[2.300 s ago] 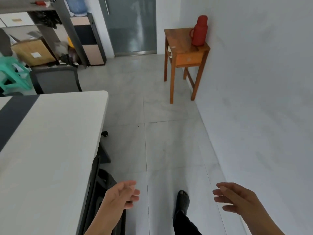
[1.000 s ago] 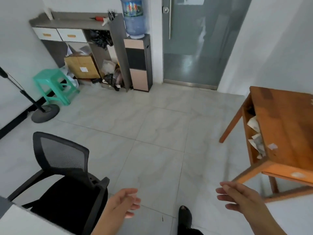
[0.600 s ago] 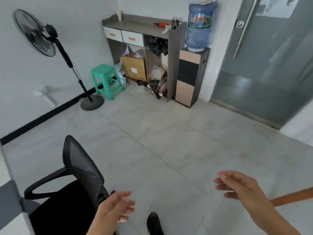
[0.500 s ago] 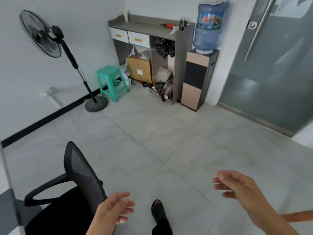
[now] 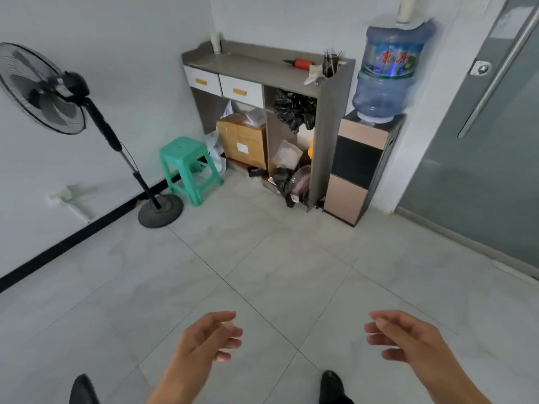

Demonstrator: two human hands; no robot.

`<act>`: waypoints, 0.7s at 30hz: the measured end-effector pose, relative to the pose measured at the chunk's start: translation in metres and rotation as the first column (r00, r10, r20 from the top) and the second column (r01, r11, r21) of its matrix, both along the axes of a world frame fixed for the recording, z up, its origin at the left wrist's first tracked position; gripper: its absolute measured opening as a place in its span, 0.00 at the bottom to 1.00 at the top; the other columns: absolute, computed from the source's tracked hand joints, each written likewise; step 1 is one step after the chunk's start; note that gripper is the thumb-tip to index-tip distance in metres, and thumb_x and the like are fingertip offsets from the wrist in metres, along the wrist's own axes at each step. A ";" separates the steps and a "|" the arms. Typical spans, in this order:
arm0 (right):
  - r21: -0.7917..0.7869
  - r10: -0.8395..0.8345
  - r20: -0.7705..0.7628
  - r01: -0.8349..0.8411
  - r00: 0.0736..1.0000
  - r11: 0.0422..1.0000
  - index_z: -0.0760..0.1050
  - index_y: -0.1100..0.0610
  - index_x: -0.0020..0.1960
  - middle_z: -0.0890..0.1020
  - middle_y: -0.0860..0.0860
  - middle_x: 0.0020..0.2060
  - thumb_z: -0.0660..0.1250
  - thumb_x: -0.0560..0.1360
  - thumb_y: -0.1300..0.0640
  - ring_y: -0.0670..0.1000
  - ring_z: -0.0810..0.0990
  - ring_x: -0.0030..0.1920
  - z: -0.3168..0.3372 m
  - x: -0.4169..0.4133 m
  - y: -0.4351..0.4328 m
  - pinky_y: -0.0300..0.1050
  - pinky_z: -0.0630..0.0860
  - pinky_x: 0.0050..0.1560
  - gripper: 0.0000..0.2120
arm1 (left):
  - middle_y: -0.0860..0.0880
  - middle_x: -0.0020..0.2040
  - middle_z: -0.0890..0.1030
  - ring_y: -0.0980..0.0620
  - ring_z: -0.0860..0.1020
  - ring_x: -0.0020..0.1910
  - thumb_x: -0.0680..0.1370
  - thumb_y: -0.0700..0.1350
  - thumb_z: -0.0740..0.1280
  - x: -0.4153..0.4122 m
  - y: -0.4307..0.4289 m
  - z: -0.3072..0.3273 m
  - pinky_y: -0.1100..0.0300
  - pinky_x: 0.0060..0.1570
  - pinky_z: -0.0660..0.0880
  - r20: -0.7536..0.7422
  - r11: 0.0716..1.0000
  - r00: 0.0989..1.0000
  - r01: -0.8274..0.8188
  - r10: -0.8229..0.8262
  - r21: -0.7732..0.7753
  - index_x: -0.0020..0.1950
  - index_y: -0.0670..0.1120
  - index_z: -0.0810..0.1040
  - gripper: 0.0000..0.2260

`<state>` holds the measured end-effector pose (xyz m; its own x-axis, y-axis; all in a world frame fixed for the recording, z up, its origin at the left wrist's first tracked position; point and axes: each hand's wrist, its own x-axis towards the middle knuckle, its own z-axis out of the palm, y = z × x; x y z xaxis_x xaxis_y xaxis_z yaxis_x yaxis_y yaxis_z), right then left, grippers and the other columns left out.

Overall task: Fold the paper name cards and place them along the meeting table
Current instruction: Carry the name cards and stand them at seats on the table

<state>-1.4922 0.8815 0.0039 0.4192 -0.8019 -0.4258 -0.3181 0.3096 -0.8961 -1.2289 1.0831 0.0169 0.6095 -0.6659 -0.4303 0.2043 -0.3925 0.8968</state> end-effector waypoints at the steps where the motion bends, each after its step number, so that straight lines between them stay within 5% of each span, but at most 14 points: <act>1: 0.011 0.004 -0.009 -0.004 1.000 1.000 0.82 0.59 0.48 0.87 0.55 0.40 0.66 0.76 0.64 0.52 0.86 0.39 -0.005 0.014 -0.016 0.48 0.77 0.40 0.06 | 0.43 0.41 0.86 0.48 0.84 0.38 0.67 0.47 0.65 0.014 -0.015 -0.002 0.55 0.38 0.76 -0.002 1.000 1.000 -0.005 0.005 0.003 0.52 0.43 0.81 0.16; 7: 0.037 0.039 -0.018 -0.039 0.999 0.999 0.82 0.60 0.48 0.87 0.55 0.39 0.66 0.76 0.64 0.53 0.86 0.38 -0.028 0.113 -0.140 0.48 0.77 0.40 0.06 | 0.42 0.40 0.86 0.47 0.83 0.37 0.60 0.54 0.70 0.104 -0.116 -0.012 0.55 0.36 0.76 -0.012 0.994 0.994 -0.107 0.107 0.011 0.51 0.43 0.81 0.23; 12: 0.037 0.132 -0.007 -0.131 0.991 0.991 0.82 0.61 0.48 0.87 0.55 0.38 0.66 0.76 0.63 0.52 0.86 0.37 -0.012 0.220 -0.256 0.48 0.76 0.39 0.06 | 0.40 0.42 0.86 0.45 0.83 0.39 0.77 0.39 0.67 0.180 -0.208 0.001 0.54 0.38 0.75 -0.005 0.985 0.985 -0.175 0.175 -0.010 0.53 0.39 0.80 0.07; 15: 0.012 0.218 -0.004 -0.218 0.976 0.976 0.82 0.58 0.49 0.87 0.52 0.40 0.66 0.77 0.59 0.52 0.86 0.42 0.006 0.286 -0.310 0.47 0.76 0.42 0.06 | 0.40 0.42 0.86 0.47 0.84 0.38 0.72 0.44 0.68 0.220 -0.248 0.005 0.57 0.36 0.76 0.029 0.971 0.971 -0.238 0.239 -0.026 0.52 0.41 0.81 0.11; 21: -0.024 0.336 0.011 -0.336 0.942 0.942 0.82 0.57 0.50 0.87 0.52 0.41 0.66 0.77 0.59 0.51 0.86 0.42 0.015 0.402 -0.381 0.50 0.77 0.46 0.06 | 0.39 0.44 0.85 0.45 0.84 0.39 0.79 0.36 0.62 0.308 -0.304 -0.011 0.54 0.38 0.76 0.013 0.955 0.955 -0.296 0.295 0.025 0.52 0.41 0.81 0.08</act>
